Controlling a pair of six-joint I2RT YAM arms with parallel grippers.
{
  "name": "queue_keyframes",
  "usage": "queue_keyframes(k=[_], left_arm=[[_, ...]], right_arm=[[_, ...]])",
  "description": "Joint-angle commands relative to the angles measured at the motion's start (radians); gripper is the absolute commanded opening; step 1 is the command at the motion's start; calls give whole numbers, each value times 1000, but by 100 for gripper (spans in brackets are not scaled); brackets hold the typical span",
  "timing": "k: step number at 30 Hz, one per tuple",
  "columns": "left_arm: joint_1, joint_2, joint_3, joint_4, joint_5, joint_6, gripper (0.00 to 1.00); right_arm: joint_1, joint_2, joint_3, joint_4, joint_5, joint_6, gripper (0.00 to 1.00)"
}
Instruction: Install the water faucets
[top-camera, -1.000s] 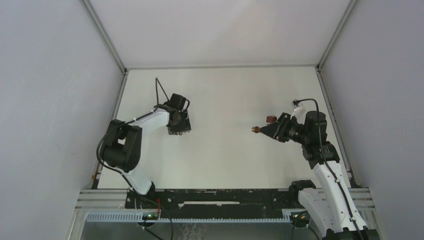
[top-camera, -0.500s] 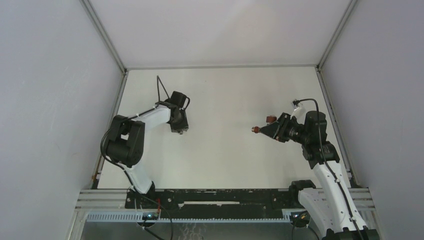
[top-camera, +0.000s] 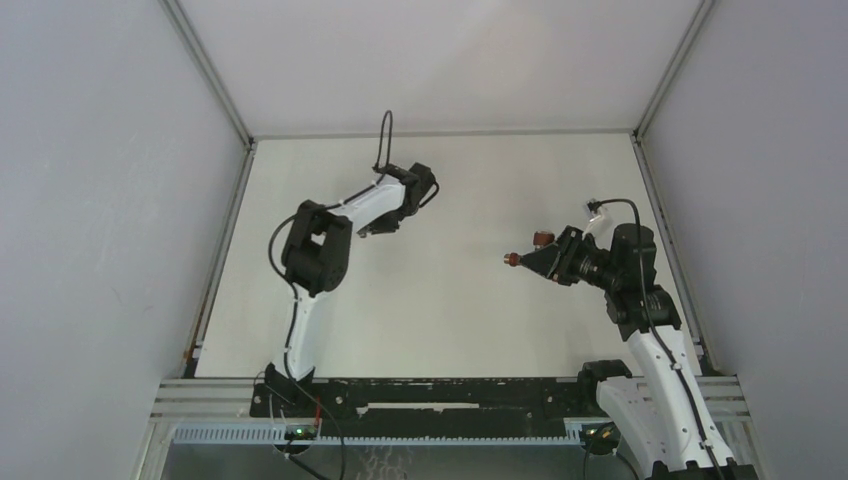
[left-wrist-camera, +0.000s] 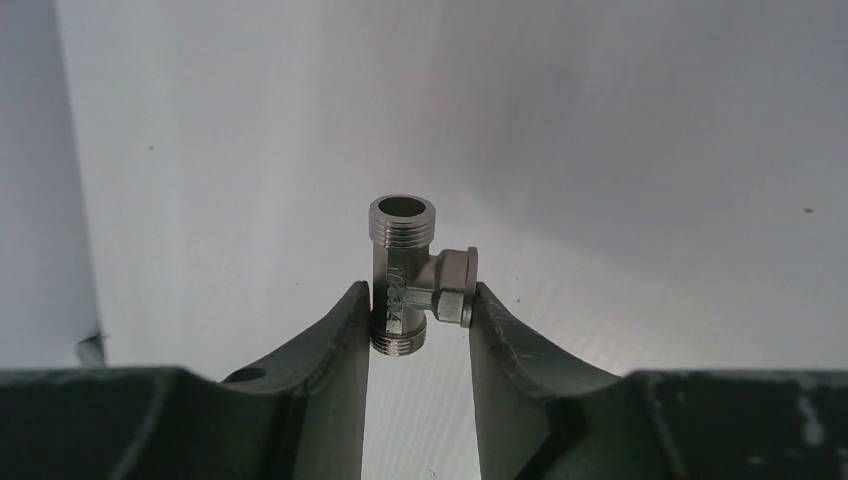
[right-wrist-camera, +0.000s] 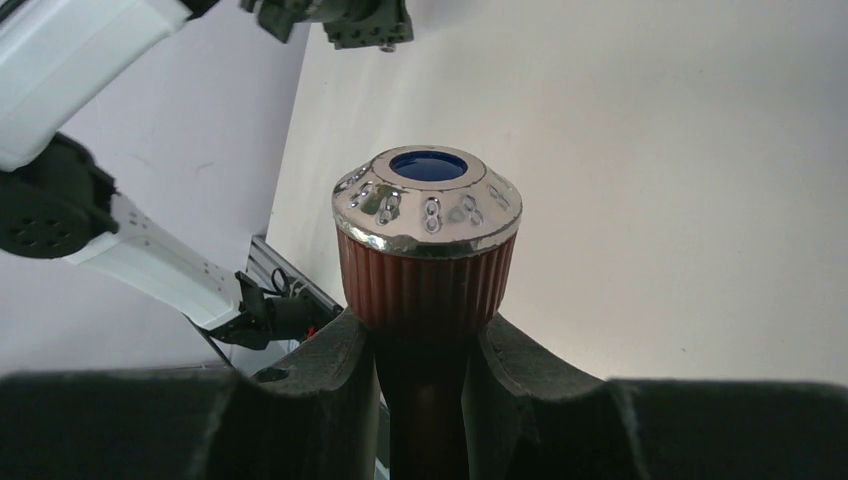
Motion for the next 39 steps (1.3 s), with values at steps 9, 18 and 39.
queue_keyframes(k=[9,18,39], left_arm=[[-60,190,202,-369,-245,-160,36],[-59,221,129,-386,-314,-136,35],[-72,237,152,-384,-255,30,52]], right_arm=[[-8,-31,51,12,1,-12,0],[-8,-31,51,7,4,-14,0],[-8,-27,51,24,-2,2,0]])
